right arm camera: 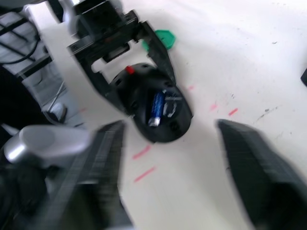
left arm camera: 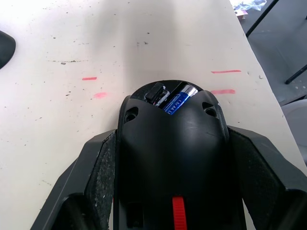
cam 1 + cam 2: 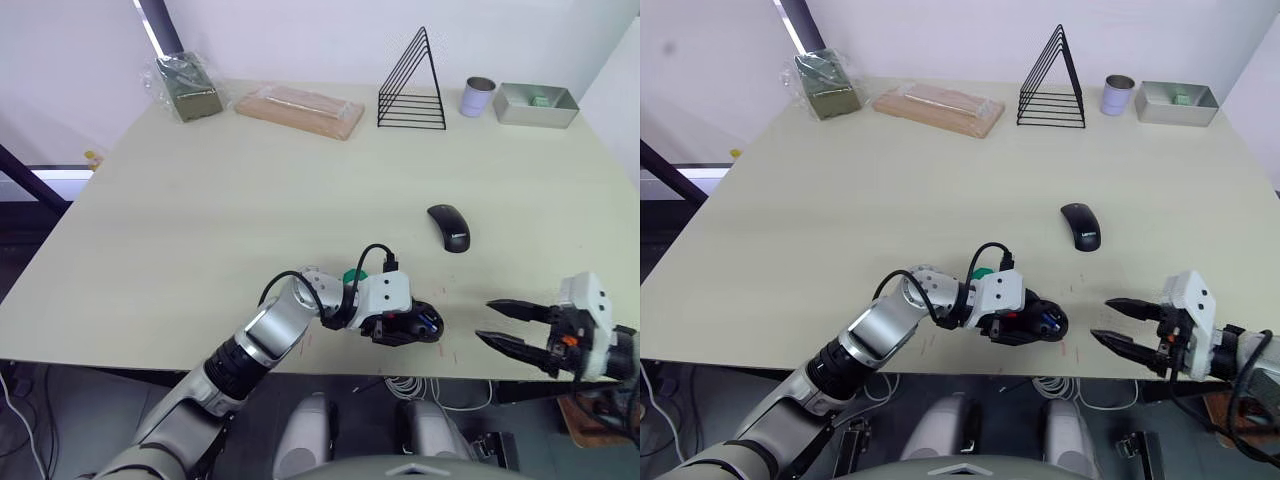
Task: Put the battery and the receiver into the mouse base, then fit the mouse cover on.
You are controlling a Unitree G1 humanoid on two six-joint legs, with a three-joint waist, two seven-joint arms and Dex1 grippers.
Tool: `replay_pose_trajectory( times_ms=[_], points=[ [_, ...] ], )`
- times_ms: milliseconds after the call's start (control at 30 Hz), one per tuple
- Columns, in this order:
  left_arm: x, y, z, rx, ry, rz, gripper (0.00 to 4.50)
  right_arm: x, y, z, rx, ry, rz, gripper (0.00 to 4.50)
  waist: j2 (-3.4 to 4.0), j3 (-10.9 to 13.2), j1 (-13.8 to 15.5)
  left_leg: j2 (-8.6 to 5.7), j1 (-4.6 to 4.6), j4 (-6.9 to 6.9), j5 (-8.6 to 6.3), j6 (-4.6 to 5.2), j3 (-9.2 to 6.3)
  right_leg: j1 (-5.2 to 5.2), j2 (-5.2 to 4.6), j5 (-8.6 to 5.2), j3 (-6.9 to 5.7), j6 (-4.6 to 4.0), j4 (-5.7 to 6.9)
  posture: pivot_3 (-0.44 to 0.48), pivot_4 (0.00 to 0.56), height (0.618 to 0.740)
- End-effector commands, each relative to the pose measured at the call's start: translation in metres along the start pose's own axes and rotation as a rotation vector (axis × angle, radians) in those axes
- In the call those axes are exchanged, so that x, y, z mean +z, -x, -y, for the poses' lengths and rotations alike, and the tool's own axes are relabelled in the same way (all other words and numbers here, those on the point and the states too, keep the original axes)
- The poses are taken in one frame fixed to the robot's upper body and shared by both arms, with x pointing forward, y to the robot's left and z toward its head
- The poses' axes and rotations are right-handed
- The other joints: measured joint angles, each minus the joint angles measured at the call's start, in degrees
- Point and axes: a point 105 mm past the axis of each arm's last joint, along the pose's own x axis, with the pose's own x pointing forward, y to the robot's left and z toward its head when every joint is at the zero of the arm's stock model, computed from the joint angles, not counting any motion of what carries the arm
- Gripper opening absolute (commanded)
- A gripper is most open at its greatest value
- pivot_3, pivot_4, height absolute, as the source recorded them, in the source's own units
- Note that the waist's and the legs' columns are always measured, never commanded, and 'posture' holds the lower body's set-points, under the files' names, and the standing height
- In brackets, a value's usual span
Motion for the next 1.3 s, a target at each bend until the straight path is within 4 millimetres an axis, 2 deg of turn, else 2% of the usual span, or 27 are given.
replay_pose_trajectory(
  times_ms=[33,133,233,267,400,567,733,900,967,1000,1167,1300],
  points=[
    [0.005,0.002,-0.002,0.013,-0.024,0.017,2.90,0.007,0.009,-0.005,0.028,0.053,0.004,4.44,0.00,0.0,0.0,0.00,0.00,0.00,0.00,0.00,-0.01,0.00,0.00,0.00,0.00,0.00,0.00,0.000,0.150,0.740],
    [0.006,0.002,-0.003,0.012,-0.020,0.026,2.90,0.004,0.009,-0.006,0.031,0.056,0.000,4.44,0.01,0.0,0.0,0.00,0.00,0.00,0.00,0.00,-0.01,0.01,0.00,0.00,0.00,0.00,0.00,0.000,0.150,0.740],
    [0.009,0.004,-0.004,0.017,-0.015,0.047,4.40,0.002,0.009,-0.006,0.026,0.052,0.003,4.50,0.00,0.0,0.0,0.00,0.00,0.00,0.00,0.00,0.00,0.01,0.00,0.00,0.00,0.00,0.00,0.000,0.150,0.740],
    [0.013,0.006,-0.005,0.023,-0.015,0.067,4.49,0.002,0.009,-0.006,0.023,0.051,0.004,4.50,0.00,0.0,0.0,0.00,0.00,0.00,0.00,0.00,0.00,0.01,0.00,0.00,0.00,0.00,0.00,0.000,0.150,0.740],
    [0.028,0.025,-0.004,0.025,0.057,0.175,4.49,0.002,0.009,-0.005,0.007,0.042,0.013,4.50,0.01,0.0,-0.1,0.01,0.00,0.00,0.00,0.00,-0.01,0.00,-0.01,-0.03,0.00,-0.04,0.00,0.000,0.150,0.740],
    [0.031,0.055,0.002,0.035,0.101,0.224,4.49,0.009,0.008,-0.001,-0.020,0.016,0.035,4.50,0.03,0.0,-0.1,0.06,0.01,0.00,0.00,0.00,-0.01,0.00,-0.01,-0.07,-0.01,-0.12,0.00,0.000,0.150,0.740],
    [0.026,0.082,0.012,0.056,0.088,0.251,4.49,0.023,0.002,0.004,-0.052,0.017,0.046,4.50,0.07,0.0,-0.1,0.10,0.03,0.00,0.00,-0.01,0.00,0.00,-0.02,-0.09,0.00,-0.16,0.00,0.000,0.150,0.740],
    [-0.001,0.112,0.016,0.185,0.206,0.232,4.49,0.043,-0.011,0.020,-0.194,0.074,0.070,4.50,0.07,0.0,-0.1,0.09,0.01,0.00,0.00,-0.01,0.00,0.01,-0.07,-0.14,-0.03,-0.23,-0.01,0.000,0.150,0.740],
    [-0.004,0.117,0.017,0.244,0.239,0.245,4.49,0.040,-0.014,0.029,-0.269,0.039,0.008,4.50,0.10,0.0,-0.2,0.12,0.03,0.00,-0.01,-0.02,0.02,0.01,-0.09,-0.14,-0.02,-0.23,-0.03,0.000,0.150,0.740],
    [0.002,0.120,0.018,0.251,0.277,0.329,4.49,0.039,-0.014,0.035,-0.329,0.052,-0.029,4.50,0.08,0.1,0.0,0.12,0.02,-0.01,-0.01,-0.02,0.01,0.01,-0.10,-0.14,-0.01,-0.23,-0.03,0.000,0.150,0.740],
    [-0.007,0.134,0.023,0.368,0.323,0.372,4.49,0.049,-0.031,0.046,-0.347,-0.112,0.001,4.50,0.08,0.1,-0.1,0.09,-0.01,0.00,0.00,-0.03,0.01,0.02,-0.21,-0.13,-0.07,-0.24,-0.04,0.000,0.150,0.740],
    [-0.013,0.142,0.028,0.429,0.328,0.382,4.49,0.048,-0.038,0.065,-0.457,-0.121,-0.023,4.50,0.10,0.1,0.0,0.08,-0.04,-0.01,0.00,-0.02,-0.03,0.01,-0.20,-0.13,-0.11,-0.25,-0.05,0.000,0.150,0.740]
  ],
)
